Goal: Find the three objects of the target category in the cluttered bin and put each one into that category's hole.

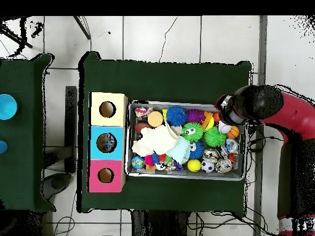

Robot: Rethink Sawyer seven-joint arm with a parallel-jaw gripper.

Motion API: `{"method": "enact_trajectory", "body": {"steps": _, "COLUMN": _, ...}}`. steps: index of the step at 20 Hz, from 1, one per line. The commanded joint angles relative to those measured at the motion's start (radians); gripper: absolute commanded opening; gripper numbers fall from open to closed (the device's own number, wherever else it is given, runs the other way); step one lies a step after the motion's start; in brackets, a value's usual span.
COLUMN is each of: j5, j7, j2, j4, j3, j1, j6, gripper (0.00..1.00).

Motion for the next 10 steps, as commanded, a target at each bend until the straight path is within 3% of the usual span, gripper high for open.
{"method": "enact_trajectory", "body": {"steps": 1, "j5": -0.044, "j7": -0.345, "j2": -0.020, "j4": 0.028, "j3": 0.095, "j1": 0.001, "j6": 0.130, "gripper": 1.00}}
{"method": "enact_trajectory", "body": {"steps": 8, "j5": -0.044, "j7": -0.335, "j2": 0.020, "j4": -0.024, "j3": 0.090, "j1": 0.011, "j6": 0.187, "gripper": 1.00}}
{"method": "enact_trajectory", "body": {"steps": 10, "j5": -0.050, "j7": -0.323, "j2": 0.047, "j4": -0.074, "j3": 0.088, "j1": 0.013, "j6": 0.196, "gripper": 1.00}}
